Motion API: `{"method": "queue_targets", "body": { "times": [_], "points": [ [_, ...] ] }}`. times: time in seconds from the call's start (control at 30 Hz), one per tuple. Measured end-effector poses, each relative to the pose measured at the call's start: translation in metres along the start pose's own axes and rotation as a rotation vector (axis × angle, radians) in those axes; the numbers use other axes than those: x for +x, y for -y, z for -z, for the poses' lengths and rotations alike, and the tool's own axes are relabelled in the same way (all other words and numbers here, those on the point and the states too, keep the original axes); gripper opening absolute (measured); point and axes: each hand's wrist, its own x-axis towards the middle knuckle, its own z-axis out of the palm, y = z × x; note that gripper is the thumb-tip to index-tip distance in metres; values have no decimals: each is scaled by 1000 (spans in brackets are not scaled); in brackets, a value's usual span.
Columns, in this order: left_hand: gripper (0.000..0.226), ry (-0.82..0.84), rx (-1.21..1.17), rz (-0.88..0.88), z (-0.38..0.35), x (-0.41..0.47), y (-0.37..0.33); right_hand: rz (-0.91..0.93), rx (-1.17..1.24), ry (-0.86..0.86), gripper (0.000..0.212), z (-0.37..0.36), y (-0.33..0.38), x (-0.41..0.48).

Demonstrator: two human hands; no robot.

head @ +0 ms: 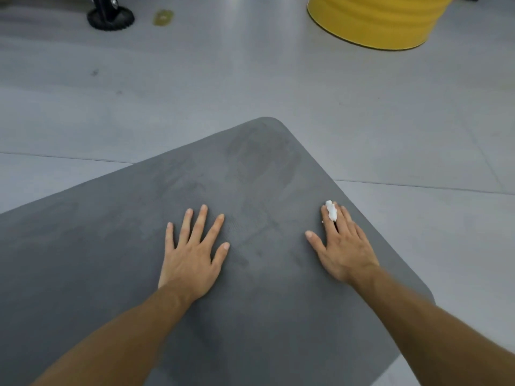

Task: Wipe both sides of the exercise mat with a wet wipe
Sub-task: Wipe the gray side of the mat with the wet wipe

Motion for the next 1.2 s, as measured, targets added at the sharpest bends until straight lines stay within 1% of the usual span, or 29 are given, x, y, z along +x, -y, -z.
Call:
{"method": "queue_targets", "body": {
  "times": [0.07,0.13,0.2,0.33,0.4,0.47,0.53,0.6,0.7,0.77,0.87,0.93,1.0,1.07,1.13,1.2],
  "points": [
    [68,1,-24,24,0,-6,-9,-56,81,1,86,-5,19,-2],
    [67,32,-29,38,0,-11,-15,-25,104,-21,86,-13,35,-14],
    [67,35,-24,27,-1,-18,-17,100,68,-30,88,-23,42,-39],
    [66,2,-20,11,-6,-30,-21,429,-21,-38,87,-45,46,-109],
    [66,-4,-21,22,-7,-30,-23,532,-80,-60,87,-56,43,-133],
    [66,-13,-21,25,-7,-31,-23,567,-108,-98,85,-60,35,-142],
    [66,-20,-12,25,-9,-33,-23,500,-108,-132,81,-57,23,-133],
    [65,-25,-23,22,-9,-33,-24,348,-115,-124,79,-49,9,-111],
    [64,-30,-16,22,-9,-33,-23,82,-67,-113,87,-34,-23,-73],
    [63,-43,-5,18,-11,-33,-23,-51,-39,-86,93,-26,-43,-51],
    [63,-63,8,16,-13,-33,-22,-141,-29,-38,95,-12,-53,-34],
    [63,-69,12,13,-14,-33,-22,-134,29,-11,95,-9,-42,-31],
    [63,-75,19,5,-15,-33,-22,-45,80,-35,98,-13,-18,-35],
    [63,-86,20,1,-15,-33,-21,103,107,-60,102,-24,13,-53],
    [62,-90,28,10,-16,-33,-22,314,97,-78,98,-40,44,-82],
    [63,-87,35,15,-17,-33,-22,537,39,-61,96,-57,68,-116]
  ]
}}
